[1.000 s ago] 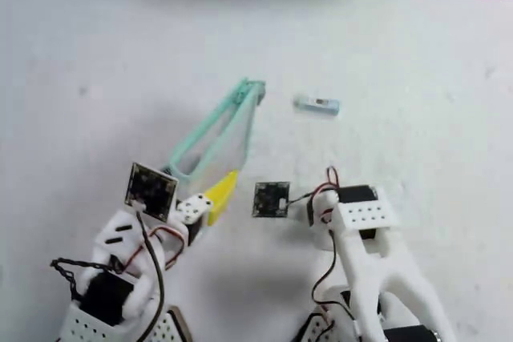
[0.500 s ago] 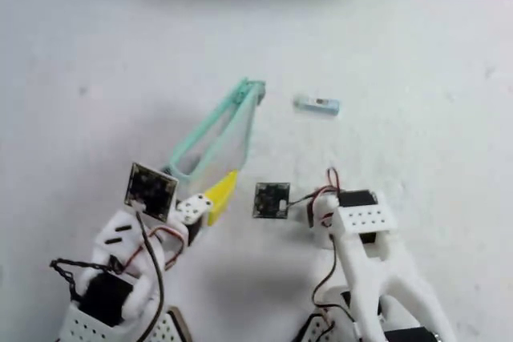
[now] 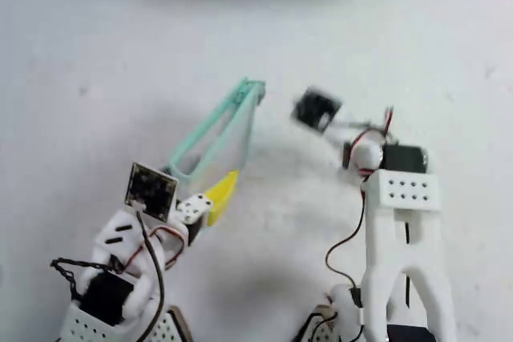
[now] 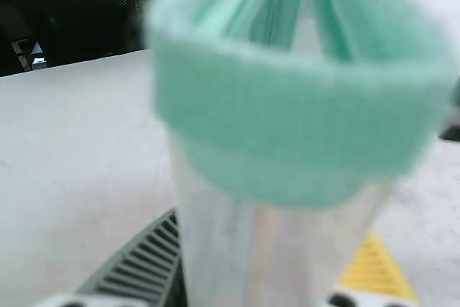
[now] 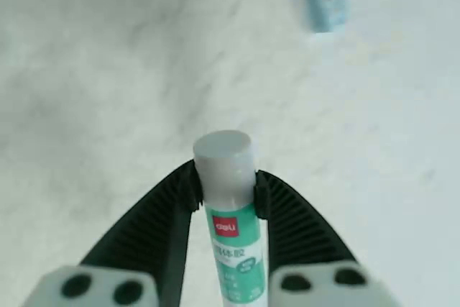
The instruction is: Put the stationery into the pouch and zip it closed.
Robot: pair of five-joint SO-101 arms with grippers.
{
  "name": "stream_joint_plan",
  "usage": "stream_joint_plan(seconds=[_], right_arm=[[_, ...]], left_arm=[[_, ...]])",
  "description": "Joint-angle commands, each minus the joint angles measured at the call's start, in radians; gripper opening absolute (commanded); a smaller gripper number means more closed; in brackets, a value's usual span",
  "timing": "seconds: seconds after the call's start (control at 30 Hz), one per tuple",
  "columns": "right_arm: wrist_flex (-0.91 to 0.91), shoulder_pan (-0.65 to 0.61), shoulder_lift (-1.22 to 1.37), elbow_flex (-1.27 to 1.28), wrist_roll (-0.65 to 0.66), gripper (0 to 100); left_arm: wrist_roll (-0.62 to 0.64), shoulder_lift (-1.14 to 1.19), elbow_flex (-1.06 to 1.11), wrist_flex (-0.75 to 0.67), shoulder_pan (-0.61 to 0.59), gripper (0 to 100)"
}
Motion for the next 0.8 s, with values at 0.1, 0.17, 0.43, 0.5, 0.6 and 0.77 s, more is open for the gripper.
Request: stream_joint_plan(seconds=[0.1,0.17,0.43,0.5,0.6,0.77], right_arm=[[0.110,-0.085,-0.012,-0.442,-0.427,1.6],[0.165,-0.147,-0.012,-0.568,-0.489,1.6],[0.272,-0.567,-0.010,-0.980,-0.551,1.6],[0.260,-0.684,-0.001,-1.026,-0.551,1.6],[0.165,-0.835,-0.001,-0.993,-0.552,1.6],[0.062,-0.923,-0.001,-0.872,-0.557,1.6]], left_arm=[[-0.008,-0.002,-0.006,0.003,0.015,25],[-0.008,-0.002,-0.006,0.003,0.015,25],[-0.008,-0.002,-0.006,0.003,0.016,25],[-0.008,-0.002,-0.006,0.003,0.016,25],[-0.008,-0.002,-0.006,0.003,0.016,25],[-0.008,-0.002,-0.006,0.002,0.016,25]])
